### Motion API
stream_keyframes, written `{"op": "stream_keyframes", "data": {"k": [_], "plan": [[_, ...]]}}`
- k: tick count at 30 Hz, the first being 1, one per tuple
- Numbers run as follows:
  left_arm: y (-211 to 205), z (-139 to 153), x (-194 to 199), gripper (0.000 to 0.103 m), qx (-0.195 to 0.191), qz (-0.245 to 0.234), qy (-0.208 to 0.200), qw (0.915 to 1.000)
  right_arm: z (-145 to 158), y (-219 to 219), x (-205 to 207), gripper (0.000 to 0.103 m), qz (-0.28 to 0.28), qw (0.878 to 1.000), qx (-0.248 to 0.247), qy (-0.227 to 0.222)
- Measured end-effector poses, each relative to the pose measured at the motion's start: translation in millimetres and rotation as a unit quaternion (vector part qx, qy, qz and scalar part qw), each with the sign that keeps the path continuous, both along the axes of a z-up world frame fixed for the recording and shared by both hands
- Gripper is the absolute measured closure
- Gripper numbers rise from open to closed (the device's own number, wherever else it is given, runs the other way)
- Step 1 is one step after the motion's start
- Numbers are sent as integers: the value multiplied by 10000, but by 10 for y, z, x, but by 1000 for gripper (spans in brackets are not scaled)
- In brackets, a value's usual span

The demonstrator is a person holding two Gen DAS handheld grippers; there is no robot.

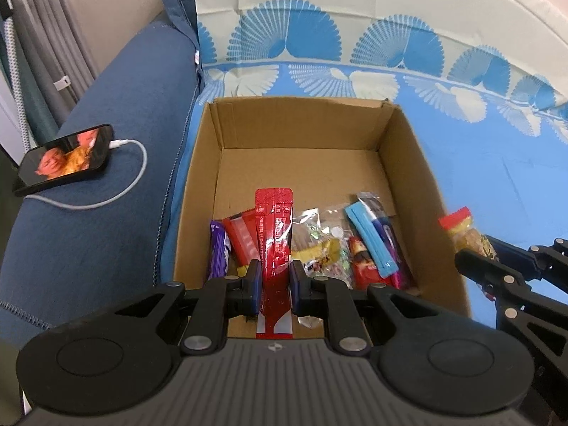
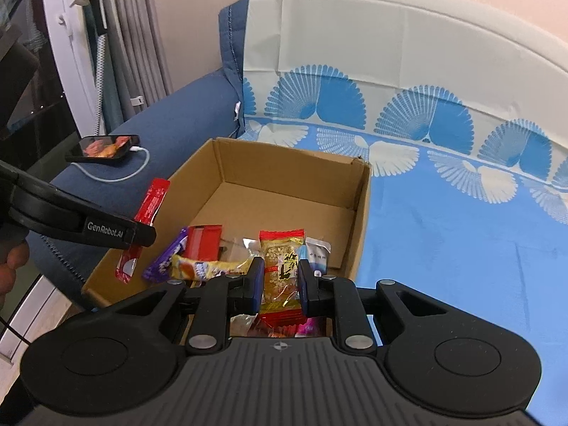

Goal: Organize snacks
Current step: 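Lower both snacks into the box and open both tools, then lift both tools away from the box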

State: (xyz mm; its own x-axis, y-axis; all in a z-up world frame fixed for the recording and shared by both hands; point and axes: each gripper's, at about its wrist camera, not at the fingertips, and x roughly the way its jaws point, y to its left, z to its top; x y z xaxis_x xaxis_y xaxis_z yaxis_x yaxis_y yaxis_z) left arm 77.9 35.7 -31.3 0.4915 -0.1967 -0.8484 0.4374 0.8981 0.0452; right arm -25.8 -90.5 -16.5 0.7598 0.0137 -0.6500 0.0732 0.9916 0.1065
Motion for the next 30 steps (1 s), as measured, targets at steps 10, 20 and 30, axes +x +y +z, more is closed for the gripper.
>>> {"op": "stream_keyframes", "data": {"k": [10, 20, 30], "plan": [[-213, -374, 487, 85, 243, -17, 213, 9995, -328, -166, 557, 81, -36, 9996, 138, 237], [-315, -673, 718, 49, 554, -58, 257, 9981, -601, -244, 915, 74, 42, 9993, 168, 330], [-204, -506, 392, 0, 869, -88, -94, 9961, -470, -294, 740, 7, -301, 9993, 34, 212]]}}
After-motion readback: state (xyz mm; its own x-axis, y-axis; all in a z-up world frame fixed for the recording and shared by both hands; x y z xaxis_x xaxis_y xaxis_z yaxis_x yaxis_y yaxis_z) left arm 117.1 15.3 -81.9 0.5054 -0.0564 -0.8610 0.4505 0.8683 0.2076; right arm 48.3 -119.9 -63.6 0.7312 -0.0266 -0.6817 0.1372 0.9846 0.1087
